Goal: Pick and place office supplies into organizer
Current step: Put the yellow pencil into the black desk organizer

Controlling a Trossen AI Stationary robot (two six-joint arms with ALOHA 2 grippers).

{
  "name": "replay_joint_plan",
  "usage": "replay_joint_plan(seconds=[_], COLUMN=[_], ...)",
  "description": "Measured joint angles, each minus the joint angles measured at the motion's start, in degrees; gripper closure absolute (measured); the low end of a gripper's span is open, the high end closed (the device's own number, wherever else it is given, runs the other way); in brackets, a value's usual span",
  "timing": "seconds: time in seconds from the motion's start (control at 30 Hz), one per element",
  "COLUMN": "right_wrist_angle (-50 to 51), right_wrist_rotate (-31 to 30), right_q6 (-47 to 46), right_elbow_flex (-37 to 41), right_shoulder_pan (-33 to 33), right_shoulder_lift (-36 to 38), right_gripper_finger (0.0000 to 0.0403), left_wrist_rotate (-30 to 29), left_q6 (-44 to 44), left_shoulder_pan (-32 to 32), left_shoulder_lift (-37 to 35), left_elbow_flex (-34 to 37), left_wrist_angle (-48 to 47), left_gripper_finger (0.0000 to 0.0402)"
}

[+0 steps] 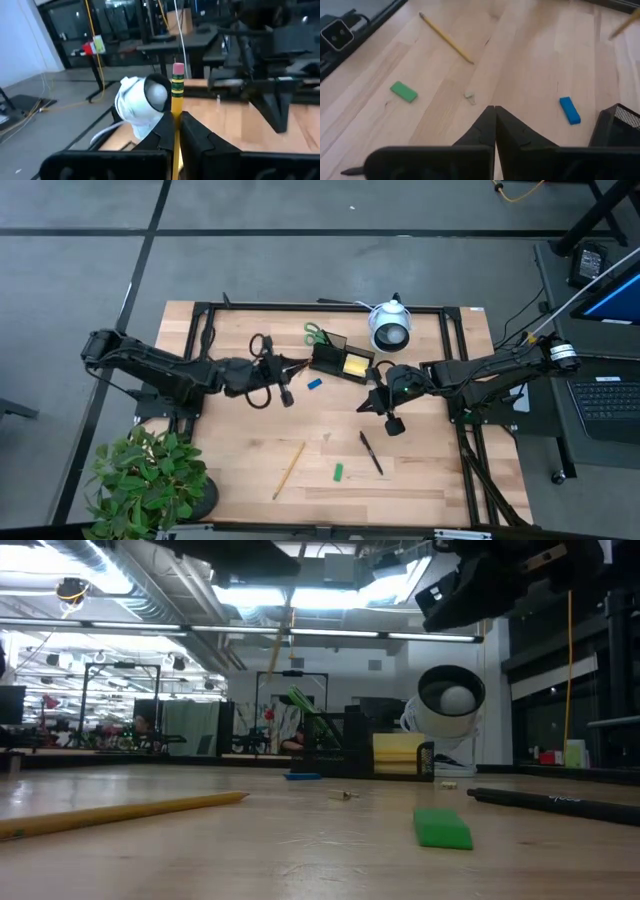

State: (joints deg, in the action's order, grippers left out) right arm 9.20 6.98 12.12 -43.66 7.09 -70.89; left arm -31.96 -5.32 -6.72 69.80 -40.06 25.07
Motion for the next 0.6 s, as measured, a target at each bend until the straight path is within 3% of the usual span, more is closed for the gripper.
replay_joint_plan(seconds=[0.23,0.37,0.6], right_wrist_angle=[-2.5,-1.6,-7.8], right_wrist_rotate=[-0.1,-5.8,-7.5], right_q6=[-4.1,-7.7,-14.0], right_elbow_flex=[0.0,0.0,5.2], right_shoulder_pan=[0.0,0.0,0.0], right_shoulder_lift=[0.0,0.0,0.0], right_gripper_finger=[0.0397,0.0398,0.0399], left_wrist_rotate=[9.7,14.3,20.3], left_q6=[-1.5,-3.2,-7.0], left_shoulder_pan=[7.0,10.0,14.8], left_shoulder_lift=[0.7,3.0,9.4], left_elbow_flex=[2.1,2.1,2.0], left_wrist_angle=[8.8,12.7,23.1], left_gripper_finger=[0.0397,0.0397,0.0397])
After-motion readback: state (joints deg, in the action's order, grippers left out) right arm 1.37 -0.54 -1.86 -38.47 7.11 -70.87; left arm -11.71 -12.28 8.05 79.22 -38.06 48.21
